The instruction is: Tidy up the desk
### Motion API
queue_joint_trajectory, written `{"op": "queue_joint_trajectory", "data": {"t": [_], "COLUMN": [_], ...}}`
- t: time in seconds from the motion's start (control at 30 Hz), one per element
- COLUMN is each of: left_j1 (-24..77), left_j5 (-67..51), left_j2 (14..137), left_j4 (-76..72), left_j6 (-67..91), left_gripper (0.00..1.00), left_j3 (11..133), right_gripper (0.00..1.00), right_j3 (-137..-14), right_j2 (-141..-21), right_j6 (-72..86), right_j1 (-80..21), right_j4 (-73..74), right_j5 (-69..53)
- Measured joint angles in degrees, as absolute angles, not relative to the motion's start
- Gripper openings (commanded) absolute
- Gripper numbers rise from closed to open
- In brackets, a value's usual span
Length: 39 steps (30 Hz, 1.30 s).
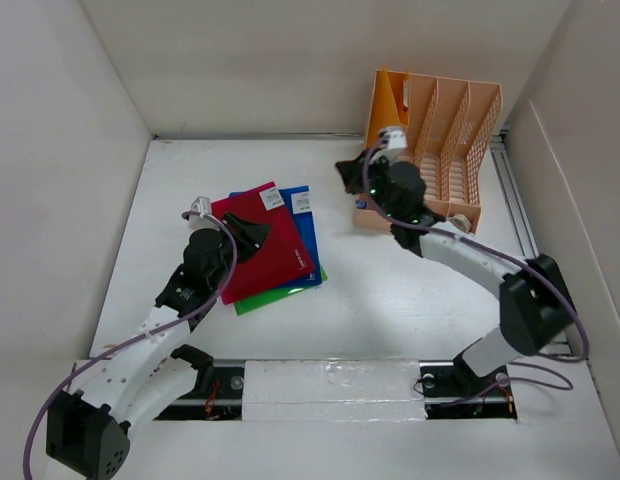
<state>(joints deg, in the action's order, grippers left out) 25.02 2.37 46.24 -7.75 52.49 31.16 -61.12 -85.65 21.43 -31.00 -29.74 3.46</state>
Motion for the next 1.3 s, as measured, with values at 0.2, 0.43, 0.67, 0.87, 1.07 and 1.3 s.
{"op": "queue_joint_trajectory", "data": {"t": [0.2, 0.43, 0.67, 0.87, 1.07, 1.3], "left_j1": [25.0, 24.7, 24.1, 16.3, 10.7, 8.8], "left_j5": [7.1, 15.7, 23.8, 25.0, 21.0, 15.7], "left_j2": [44.6, 41.4, 41.2, 39.1, 40.2, 45.5], "left_j4": [-3.8, 1.4, 8.8, 10.1, 8.6, 3.6], "left_j6": [54.0, 57.0, 60.5, 61.1, 60.9, 59.8], "left_gripper": [0.48, 0.56, 0.59, 0.59, 0.56, 0.45], "left_j3": [28.8, 25.6, 23.4, 20.9, 15.7, 13.4], "right_gripper": [0.55, 0.59, 0.61, 0.65, 0.67, 0.69], "right_j3": [-62.5, -70.1, -72.0, -74.4, -78.0, -78.6], "right_j2": [-101.2, -113.4, -115.3, -116.4, -120.1, -121.1], "right_j6": [26.3, 29.7, 30.7, 30.7, 30.7, 30.9], "right_j1": [-35.3, -35.2, -36.1, -38.0, -39.2, -39.6], "right_j4": [-23.5, -17.3, -15.0, -13.2, -11.2, -10.4], "right_j5": [-6.2, -12.8, -14.6, -15.2, -15.5, -15.5]}}
